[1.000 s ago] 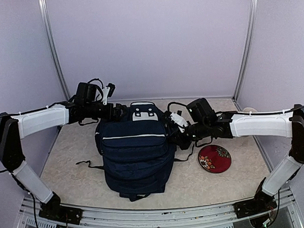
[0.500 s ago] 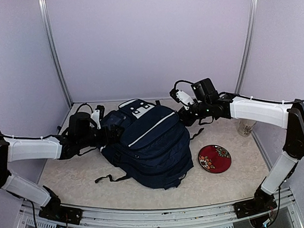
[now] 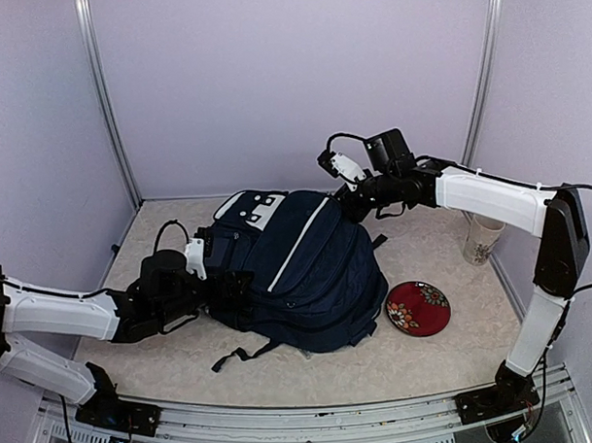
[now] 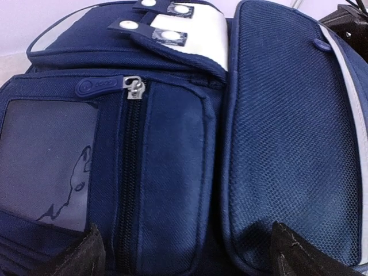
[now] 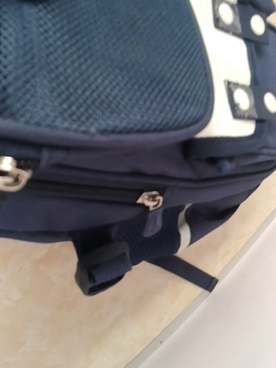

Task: Pack the student bag
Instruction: Adjust the student bag at the center of the board, then hold the upper front pocket of the student bag, then unzip the upper front pocket of the student bag, then pick up the student bag from the upper front pocket.

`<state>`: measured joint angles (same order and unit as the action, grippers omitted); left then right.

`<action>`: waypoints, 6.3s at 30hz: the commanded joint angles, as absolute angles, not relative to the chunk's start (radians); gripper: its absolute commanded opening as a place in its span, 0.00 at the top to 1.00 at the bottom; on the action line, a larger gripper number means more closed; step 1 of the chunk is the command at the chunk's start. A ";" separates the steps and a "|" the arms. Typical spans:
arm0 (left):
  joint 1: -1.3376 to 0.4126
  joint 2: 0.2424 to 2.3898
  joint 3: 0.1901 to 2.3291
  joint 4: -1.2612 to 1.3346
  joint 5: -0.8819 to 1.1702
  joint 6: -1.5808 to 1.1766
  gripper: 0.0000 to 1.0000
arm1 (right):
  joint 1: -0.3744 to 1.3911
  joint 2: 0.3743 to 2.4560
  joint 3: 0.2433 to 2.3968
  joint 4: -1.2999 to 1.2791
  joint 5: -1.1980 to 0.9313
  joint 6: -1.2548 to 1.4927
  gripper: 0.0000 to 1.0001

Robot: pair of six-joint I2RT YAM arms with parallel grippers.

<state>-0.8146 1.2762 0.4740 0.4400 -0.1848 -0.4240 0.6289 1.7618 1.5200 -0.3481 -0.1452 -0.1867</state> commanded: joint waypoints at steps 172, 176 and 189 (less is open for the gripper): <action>-0.664 1.539 1.303 0.205 0.144 0.349 1.00 | 0.833 1.552 1.127 0.107 -0.396 0.557 0.70; -0.664 1.545 1.304 0.204 0.140 0.350 1.00 | 0.851 1.590 1.166 0.121 -0.439 0.546 0.73; -0.705 1.448 1.327 0.205 -0.009 0.291 0.17 | 0.830 1.669 1.282 0.286 -0.402 0.708 1.00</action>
<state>-0.6697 1.5532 1.3151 0.1238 0.0338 0.3077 0.8387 1.6440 1.2236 0.1493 -0.4080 0.6392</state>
